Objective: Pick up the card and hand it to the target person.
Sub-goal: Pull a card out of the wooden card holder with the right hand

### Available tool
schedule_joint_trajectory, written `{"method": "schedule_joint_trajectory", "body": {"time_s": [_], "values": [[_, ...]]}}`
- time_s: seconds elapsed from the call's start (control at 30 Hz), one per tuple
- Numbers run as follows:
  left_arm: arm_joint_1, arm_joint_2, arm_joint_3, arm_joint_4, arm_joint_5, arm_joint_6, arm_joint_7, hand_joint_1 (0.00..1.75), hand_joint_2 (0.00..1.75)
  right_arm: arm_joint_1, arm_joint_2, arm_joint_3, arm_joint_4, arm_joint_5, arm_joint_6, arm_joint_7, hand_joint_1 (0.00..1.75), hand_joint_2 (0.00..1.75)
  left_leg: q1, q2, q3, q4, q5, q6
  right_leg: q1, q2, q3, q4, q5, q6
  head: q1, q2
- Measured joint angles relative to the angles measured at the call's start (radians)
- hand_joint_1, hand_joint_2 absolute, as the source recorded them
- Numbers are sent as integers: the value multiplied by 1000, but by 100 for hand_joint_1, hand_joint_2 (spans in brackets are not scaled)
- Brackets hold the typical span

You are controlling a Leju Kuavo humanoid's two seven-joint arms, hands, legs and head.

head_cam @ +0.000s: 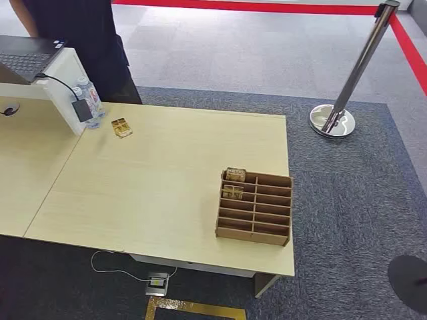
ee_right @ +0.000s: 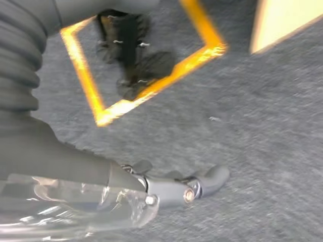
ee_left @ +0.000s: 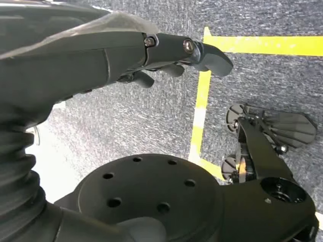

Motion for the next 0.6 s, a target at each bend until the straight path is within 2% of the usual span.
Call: {"method": "schedule_joint_trajectory", "body": {"time_s": [0.17, 0.27, 0.4, 0.6], "values": [[0, 1, 1, 0, 9, 6, -2, 0, 175, -21, -10, -10, -47, -34, 54, -106, 0, 175, 0, 0, 1, 0, 0, 0, 0, 0, 0, 0, 0, 0, 0, 0], [0, 1, 2, 0, 11, 6, -7, 0, 175, -30, 4, -7, -124, -105, 143, -144, 0, 175, 0, 0, 1, 0, 0, 0, 0, 0, 0, 0, 0, 0, 0, 0], [-1, 2, 2, 0, 13, 6, -8, 0, 175, -24, 59, 35, -321, -291, 310, -103, 0, 175, 0, 0, 1, 0, 0, 0, 0, 0, 0, 0, 0, 0, 0, 0], [-2, 2, 2, 0, 15, 7, -8, 0, 175, 43, 157, 203, -679, -535, 427, -37, 0, 175, 0, 0, 0, 0, 0, 0, 0, 0, -1, 0, 0, 0, 0, 0]]}}
